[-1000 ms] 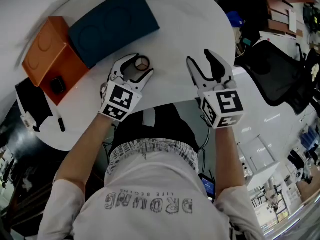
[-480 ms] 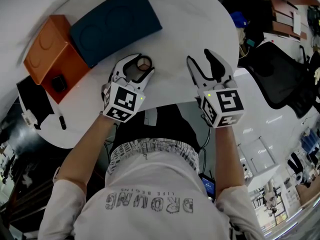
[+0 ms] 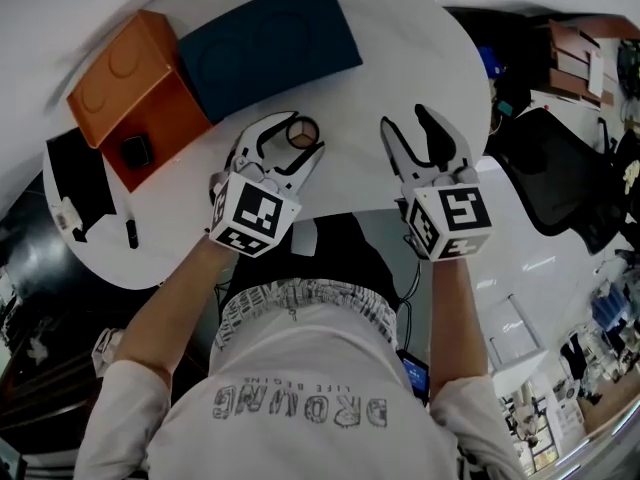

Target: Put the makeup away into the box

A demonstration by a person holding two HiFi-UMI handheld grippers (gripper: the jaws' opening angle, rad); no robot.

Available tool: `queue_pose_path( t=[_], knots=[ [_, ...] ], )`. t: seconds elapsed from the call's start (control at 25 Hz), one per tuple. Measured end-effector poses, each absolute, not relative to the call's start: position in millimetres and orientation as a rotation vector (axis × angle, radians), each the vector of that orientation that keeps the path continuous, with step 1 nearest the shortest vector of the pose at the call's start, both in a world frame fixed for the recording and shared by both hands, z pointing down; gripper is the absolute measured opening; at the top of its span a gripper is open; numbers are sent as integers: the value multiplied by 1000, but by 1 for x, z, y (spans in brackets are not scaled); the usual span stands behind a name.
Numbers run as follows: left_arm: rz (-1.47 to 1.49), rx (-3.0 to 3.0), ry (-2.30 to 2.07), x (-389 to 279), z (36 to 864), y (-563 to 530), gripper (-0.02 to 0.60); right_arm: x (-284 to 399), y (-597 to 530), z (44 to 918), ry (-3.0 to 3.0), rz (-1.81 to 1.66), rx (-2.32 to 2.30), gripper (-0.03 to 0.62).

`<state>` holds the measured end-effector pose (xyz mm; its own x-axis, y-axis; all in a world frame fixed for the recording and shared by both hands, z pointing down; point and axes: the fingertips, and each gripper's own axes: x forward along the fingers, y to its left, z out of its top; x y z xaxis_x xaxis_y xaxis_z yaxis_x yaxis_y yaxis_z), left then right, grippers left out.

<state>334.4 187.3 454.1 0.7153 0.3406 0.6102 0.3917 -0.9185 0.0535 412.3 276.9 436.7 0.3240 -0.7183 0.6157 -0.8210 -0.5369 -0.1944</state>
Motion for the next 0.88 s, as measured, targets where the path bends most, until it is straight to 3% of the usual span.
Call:
queue_pose_path(
  t=[0.88],
  knots=[
    [-867, -2897, -247, 276, 387, 33, 253, 353, 154, 395, -1596, 874, 2296, 225]
  ],
)
